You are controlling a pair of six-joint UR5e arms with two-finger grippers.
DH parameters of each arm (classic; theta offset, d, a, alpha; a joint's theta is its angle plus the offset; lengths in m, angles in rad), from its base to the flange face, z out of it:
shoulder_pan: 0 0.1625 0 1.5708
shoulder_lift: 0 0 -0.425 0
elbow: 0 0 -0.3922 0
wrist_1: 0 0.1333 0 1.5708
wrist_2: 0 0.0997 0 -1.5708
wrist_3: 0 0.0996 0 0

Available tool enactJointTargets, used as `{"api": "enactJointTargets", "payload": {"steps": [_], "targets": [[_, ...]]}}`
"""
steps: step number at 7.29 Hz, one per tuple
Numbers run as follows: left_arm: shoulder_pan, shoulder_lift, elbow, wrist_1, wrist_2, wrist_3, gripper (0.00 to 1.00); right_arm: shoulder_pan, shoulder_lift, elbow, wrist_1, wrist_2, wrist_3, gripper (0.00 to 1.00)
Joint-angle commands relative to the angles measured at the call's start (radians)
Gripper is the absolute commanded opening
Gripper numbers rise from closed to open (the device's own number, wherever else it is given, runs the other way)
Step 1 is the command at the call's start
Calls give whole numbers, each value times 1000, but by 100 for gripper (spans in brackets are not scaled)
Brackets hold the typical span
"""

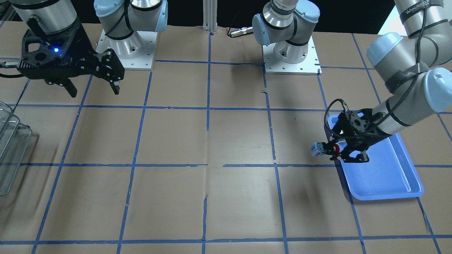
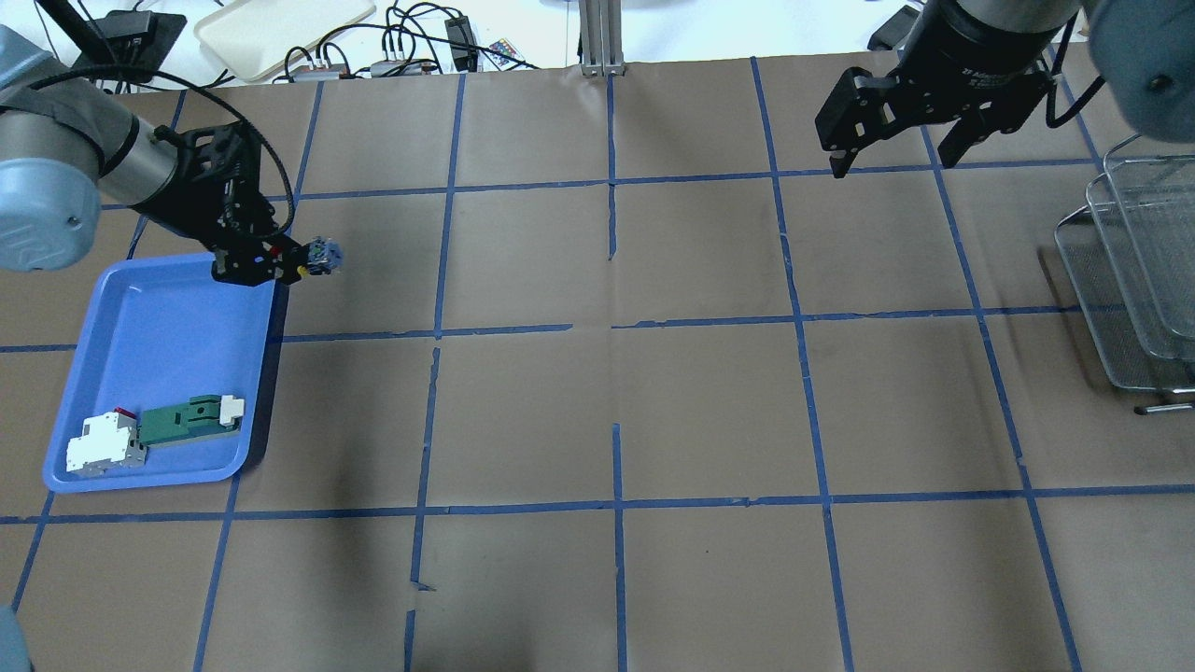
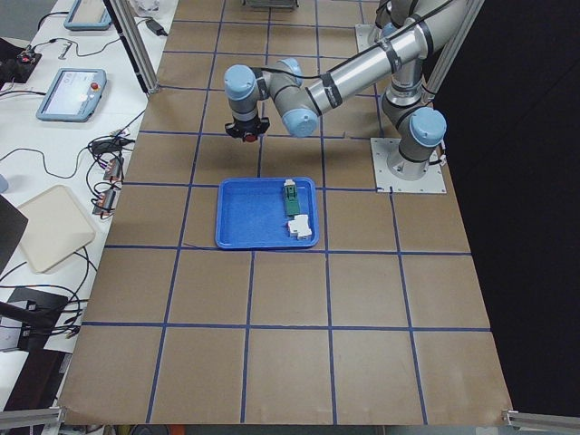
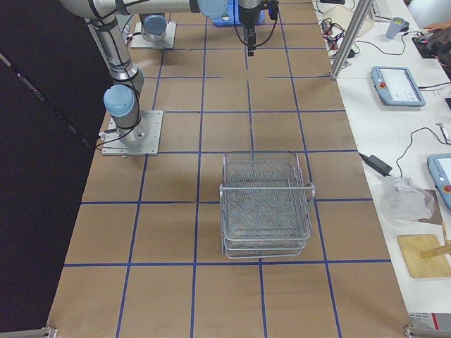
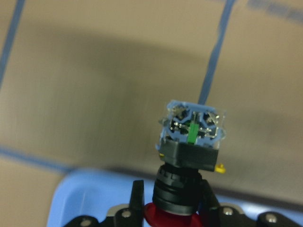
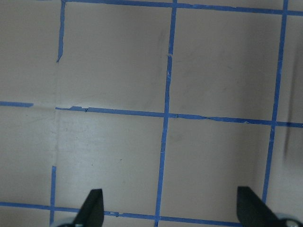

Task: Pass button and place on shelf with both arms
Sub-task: 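Lift the button and carry it toward the right gripper while the right arm lowers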

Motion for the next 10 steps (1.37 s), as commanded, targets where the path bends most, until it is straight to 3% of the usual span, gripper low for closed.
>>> {"api": "enactJointTargets", "payload": {"steps": [1,4,5,6,8,10], "targets": [[-151,78,12,-111,-99,-130,0,-27,-6,0,120,3,-313,100],[-360,125,32,-83,-282,-363,0,-53,-9,-6,124,35,-547,100],[-426,120,79,-53,-298,-429,0,-87,-7,3,145,179,-636,100],[-488,103,132,-53,-353,-422,0,-112,-9,5,162,240,-723,100],[-579,102,173,-49,-381,-474,0,-113,-42,5,161,245,-965,100],[-621,99,173,26,-511,-500,0,-116,-64,5,164,279,-1288,100]]}}
